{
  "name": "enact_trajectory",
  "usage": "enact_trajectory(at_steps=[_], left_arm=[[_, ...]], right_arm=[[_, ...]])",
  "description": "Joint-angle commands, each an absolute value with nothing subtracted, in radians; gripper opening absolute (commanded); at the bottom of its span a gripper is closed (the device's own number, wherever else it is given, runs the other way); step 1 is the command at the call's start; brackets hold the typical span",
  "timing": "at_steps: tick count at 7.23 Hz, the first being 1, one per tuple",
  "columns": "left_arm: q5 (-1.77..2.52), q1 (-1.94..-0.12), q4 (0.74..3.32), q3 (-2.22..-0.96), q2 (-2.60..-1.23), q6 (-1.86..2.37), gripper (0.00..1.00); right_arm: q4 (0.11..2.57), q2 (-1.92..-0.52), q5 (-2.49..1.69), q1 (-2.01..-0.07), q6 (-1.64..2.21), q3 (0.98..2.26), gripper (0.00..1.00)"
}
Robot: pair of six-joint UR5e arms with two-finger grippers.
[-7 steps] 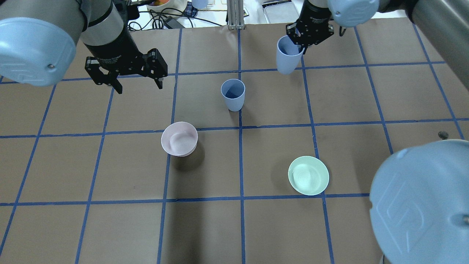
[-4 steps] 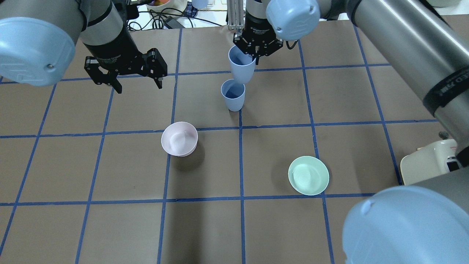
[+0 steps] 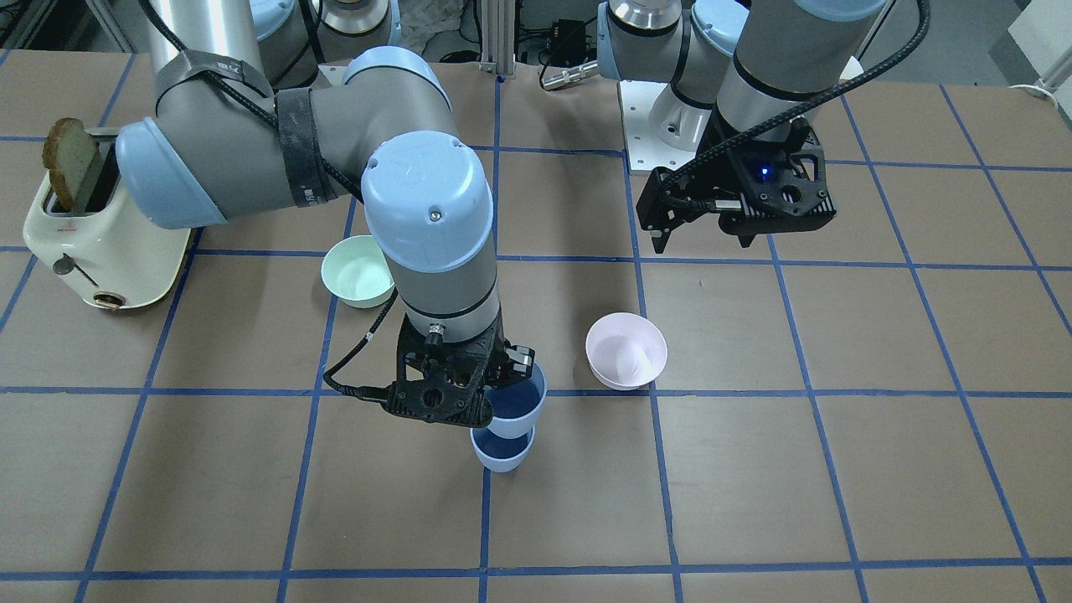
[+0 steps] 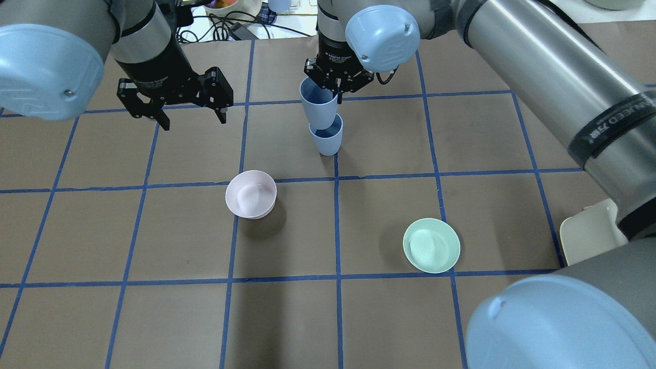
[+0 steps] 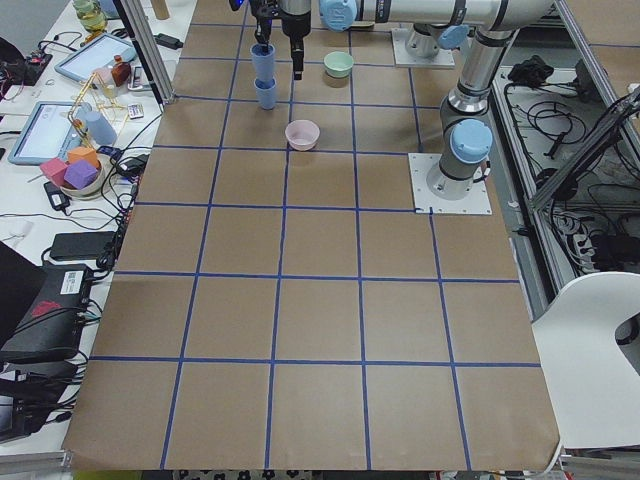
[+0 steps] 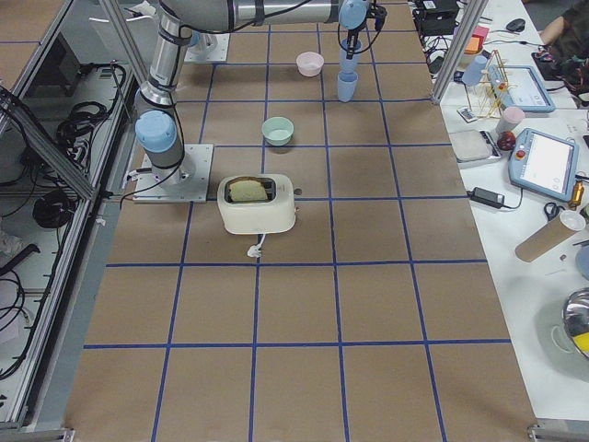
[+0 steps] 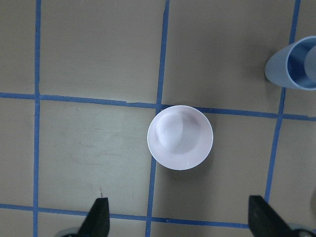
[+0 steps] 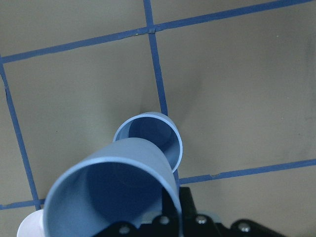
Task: Stack blue cups with both arms
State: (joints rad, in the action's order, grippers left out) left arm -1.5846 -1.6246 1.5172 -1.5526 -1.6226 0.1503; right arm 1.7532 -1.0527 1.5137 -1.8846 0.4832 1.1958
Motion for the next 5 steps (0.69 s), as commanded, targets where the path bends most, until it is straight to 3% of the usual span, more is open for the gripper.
enact_trajectory(at_steps=[1,4,5], left_arm=[[-1.585,-1.624,1.517,-1.552,-1.621,0.150,1.00],[-1.585,-1.624,1.517,-1.552,-1.621,0.150,1.00],[-1.585,-1.624,1.517,-1.552,-1.621,0.150,1.00]], right_arm=[[1.753,-1.035,1.517,-1.885,0.485,1.197,0.00],[1.753,-1.020,1.517,-1.885,0.469,1.204,0.00],[1.755,-1.016,1.514,-1.885,0.469,1.204,0.05]])
